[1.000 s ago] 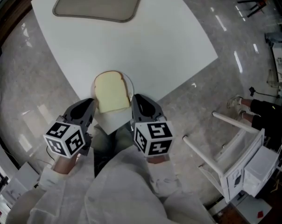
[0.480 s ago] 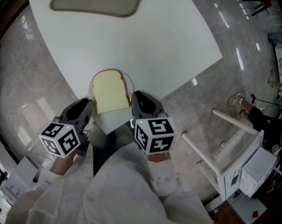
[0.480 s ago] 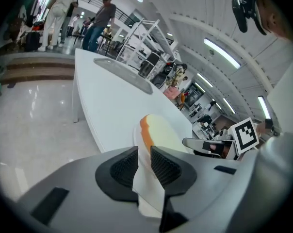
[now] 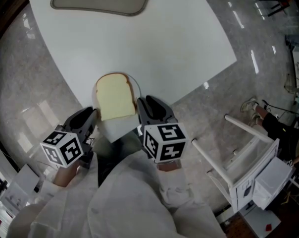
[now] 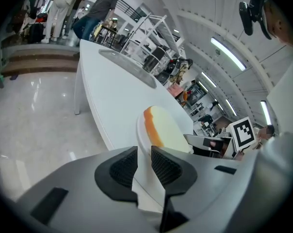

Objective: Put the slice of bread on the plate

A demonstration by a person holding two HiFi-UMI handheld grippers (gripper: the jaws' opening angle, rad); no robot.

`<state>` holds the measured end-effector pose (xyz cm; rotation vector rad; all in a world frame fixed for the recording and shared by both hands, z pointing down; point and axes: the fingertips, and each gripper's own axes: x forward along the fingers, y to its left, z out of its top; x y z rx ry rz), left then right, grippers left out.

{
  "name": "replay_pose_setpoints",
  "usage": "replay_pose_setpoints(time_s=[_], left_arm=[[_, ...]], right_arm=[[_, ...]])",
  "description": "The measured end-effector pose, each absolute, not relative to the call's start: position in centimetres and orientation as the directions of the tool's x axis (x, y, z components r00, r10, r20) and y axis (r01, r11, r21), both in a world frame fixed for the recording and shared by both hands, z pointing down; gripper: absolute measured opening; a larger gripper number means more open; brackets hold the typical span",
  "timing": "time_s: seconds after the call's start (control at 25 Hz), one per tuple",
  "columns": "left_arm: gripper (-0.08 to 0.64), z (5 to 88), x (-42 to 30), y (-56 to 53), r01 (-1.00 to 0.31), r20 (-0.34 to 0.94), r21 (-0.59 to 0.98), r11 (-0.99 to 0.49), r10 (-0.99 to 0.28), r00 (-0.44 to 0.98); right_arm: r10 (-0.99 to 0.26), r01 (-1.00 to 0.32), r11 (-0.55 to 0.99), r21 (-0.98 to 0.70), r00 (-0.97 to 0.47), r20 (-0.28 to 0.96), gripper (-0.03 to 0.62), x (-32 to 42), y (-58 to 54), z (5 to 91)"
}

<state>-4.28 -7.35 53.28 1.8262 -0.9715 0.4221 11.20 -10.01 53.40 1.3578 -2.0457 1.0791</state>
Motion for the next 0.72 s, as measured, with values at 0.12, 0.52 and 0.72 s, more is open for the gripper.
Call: replay_pose_setpoints(time_s=[0.12,0.52,0.72], left_arm=[[0.071,53.2,-4.2,-7.4,-0.77,0.654,0.607,-0.197,-0.426,0.625],[0.071,53.2,-3.7,-7.3,-0.746,0.635,0.645,-0.165,-0.426,0.644],[0.071,53.3,-3.7,-7.4,-0.733,0.625,0.663,-0.152,-0.427,0.654]], right_arm=[[-0.543,-0.907,0.226,-0.355,-0.42,0.728,0.089,11.2,-10.1,53.3],[-0.486,-0.874,0.25,-0.416,-0.485,0.727,0.089,10.2,-9.3,53.7],[-0.462,-0.852,0.227,-0.472,-0.521,0.717,0.087,10.0,-9.1,53.9]])
